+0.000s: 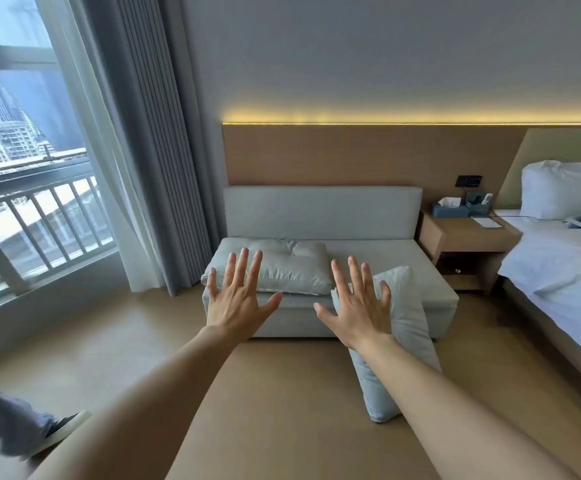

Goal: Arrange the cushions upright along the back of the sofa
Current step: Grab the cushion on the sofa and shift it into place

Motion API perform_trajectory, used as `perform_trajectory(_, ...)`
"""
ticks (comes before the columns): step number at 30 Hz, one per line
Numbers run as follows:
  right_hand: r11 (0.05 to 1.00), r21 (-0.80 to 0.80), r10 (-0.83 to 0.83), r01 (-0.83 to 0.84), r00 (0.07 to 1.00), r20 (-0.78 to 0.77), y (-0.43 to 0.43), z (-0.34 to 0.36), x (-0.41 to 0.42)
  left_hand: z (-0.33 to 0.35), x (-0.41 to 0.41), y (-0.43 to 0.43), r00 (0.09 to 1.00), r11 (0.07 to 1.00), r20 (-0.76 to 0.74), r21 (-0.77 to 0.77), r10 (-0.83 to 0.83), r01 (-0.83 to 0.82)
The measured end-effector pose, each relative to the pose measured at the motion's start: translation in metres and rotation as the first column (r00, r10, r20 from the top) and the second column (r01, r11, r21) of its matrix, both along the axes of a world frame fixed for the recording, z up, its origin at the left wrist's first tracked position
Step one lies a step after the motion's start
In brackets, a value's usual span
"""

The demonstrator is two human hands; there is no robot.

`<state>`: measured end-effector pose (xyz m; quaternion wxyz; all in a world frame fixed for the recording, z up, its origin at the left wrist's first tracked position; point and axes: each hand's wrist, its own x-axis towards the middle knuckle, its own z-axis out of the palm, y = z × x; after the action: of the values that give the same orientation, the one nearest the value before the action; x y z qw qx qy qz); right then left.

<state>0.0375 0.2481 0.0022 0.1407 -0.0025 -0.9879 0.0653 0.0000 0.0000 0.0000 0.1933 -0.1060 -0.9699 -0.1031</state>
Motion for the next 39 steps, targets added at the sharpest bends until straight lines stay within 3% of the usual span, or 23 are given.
perform_trajectory(10, 1.0, 0.026, 0.003, -0.004, 0.998, 0.066, -0.025, -0.04, -0.237, -0.045, -0.236, -0.019, 0.998, 0.999, 0.063, 0.041, 0.012, -0.015)
perform_trajectory(19, 1.0, 0.015, -0.014, 0.012, 0.985, 0.174, -0.049, -0.039, -0.438, -0.045, -0.431, -0.052, 0.986, 1.0, 0.169, 0.019, 0.01, -0.013)
perform_trajectory(30, 1.0, -0.019, 0.009, -0.003, 0.96, 0.278, -0.019, -0.086, -0.651, -0.085, -0.634, -0.019, 0.97, 0.999, 0.243, -0.034, -0.023, 0.032)
perform_trajectory(39, 0.995, -0.08, 0.093, -0.061, 0.861, 0.499, 0.035, -0.164, -0.865, -0.157, -0.827, 0.015, 0.835, 0.986, 0.542, -0.164, 0.091, -0.001)
